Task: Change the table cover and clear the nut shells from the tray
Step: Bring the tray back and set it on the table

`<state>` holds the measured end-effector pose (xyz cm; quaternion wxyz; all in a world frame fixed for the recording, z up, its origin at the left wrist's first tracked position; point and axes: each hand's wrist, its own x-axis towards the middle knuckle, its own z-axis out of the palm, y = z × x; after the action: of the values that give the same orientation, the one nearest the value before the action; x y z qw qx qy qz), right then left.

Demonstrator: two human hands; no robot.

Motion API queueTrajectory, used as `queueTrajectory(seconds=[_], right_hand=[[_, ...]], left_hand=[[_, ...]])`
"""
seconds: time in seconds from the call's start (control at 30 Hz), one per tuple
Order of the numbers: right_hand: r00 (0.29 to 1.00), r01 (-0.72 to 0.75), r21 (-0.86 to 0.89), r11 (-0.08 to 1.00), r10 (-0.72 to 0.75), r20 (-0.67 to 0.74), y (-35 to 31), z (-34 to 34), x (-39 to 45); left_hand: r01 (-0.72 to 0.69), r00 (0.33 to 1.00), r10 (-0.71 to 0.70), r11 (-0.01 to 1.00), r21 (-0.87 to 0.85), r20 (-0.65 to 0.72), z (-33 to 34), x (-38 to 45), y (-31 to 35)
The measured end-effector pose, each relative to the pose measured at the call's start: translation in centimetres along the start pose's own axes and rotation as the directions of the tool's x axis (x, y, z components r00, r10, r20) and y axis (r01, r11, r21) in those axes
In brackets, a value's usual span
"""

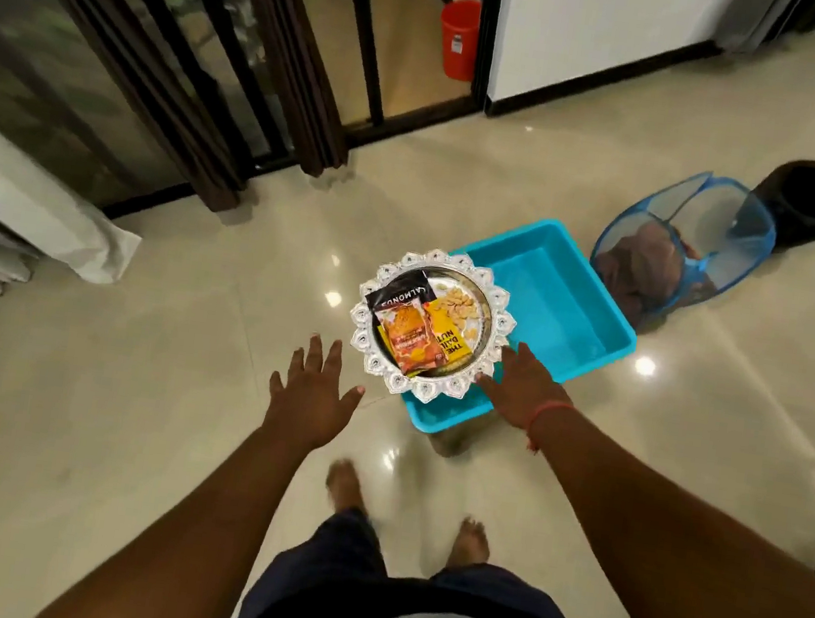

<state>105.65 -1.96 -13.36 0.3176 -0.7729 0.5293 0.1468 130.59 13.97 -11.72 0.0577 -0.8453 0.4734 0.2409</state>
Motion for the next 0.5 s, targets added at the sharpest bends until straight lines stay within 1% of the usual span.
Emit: queueTrajectory(seconds=[0.1, 0.17, 0.23, 0.33, 0.43, 0.5], right_hand=[[0.997, -0.053, 0.108, 0.993, 0.047, 0.062, 0.6, 0.2, 3.1], [0.991, -0.123, 0.215, 0.969, 0.107, 0.087, 0.8, 0.7, 4.6], [0.974, -0.224, 0.352, 0.909, 0.207, 0.087, 0.5, 1.1, 5.8], [0.951, -0.302, 0.502, 0.811, 0.296, 0.094, -0.5, 2.1, 6.9], [0.906, -0.411, 0.570, 0.711, 0.388, 0.169, -1.5, 3.1, 8.2], [0.889, -0.429, 0.633, 0.645, 0.426, 0.169, -2.0, 3.9, 8.9]], left_hand=[[-0.050, 0.996, 0.047, 0.998, 0.033, 0.078, -0.9, 6.3, 0.2], [-0.058, 0.991, 0.061, 0.998, -0.029, 0.122, -1.4, 10.2, 0.5], [-0.043, 0.983, 0.065, 0.991, -0.129, 0.169, -1.8, 14.1, 0.9], [0.034, 0.973, 0.027, 0.965, -0.260, 0.229, -2.2, 18.5, 0.9], [0.135, 0.951, -0.028, 0.933, -0.334, 0.307, -2.4, 22.0, 0.8], [0.191, 0.936, -0.054, 0.909, -0.372, 0.349, -2.5, 23.5, 0.6]])
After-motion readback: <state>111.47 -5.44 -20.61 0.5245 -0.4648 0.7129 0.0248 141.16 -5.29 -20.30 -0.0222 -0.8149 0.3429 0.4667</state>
